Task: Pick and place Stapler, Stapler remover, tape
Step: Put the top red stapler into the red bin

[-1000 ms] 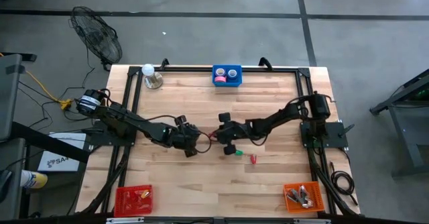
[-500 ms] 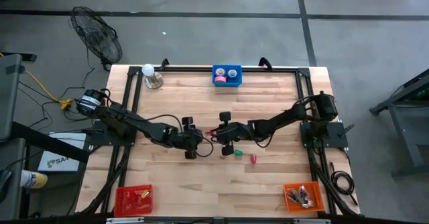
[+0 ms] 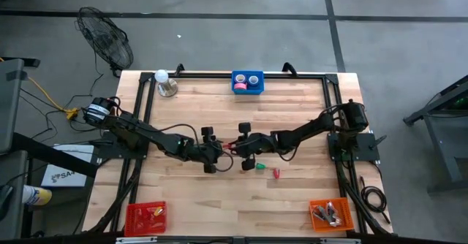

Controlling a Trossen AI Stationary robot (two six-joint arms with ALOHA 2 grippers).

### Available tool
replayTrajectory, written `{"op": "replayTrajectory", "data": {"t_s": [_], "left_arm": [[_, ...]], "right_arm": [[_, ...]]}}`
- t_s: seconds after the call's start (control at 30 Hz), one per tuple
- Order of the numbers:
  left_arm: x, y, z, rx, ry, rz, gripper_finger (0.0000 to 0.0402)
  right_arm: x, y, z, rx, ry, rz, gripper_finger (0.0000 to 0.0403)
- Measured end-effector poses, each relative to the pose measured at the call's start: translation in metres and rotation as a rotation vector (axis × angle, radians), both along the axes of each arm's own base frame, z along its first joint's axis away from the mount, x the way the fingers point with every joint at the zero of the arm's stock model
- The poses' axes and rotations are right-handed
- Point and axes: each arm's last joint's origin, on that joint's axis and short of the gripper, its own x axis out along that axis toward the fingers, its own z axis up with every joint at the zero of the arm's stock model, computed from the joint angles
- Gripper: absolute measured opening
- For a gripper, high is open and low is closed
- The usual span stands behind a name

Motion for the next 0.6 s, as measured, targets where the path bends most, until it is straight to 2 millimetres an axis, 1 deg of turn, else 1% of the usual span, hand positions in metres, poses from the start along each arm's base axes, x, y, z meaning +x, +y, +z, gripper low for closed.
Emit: {"op": "replayTrajectory", "data": {"t_s": [0.13, 0.37, 0.6], "left_arm": [[0.0004, -0.0001, 0.0004, 0.002, -0.004, -0.005, 0.0199], [0.0064, -0.0022, 0.007, 0.035, -0.067, -0.07, 0.0199], [0.0059, -0.0023, 0.0063, 0.036, -0.057, -0.076, 0.0199]], "right_arm": [[0.0006, 0.0004, 0.001, 0.012, -0.011, 0.013, 0.0057], [0.0007, 0.0007, 0.0011, 0.015, -0.012, 0.022, 0.0057], [0.0006, 0.0008, 0.0011, 0.013, -0.012, 0.021, 0.0057]]}}
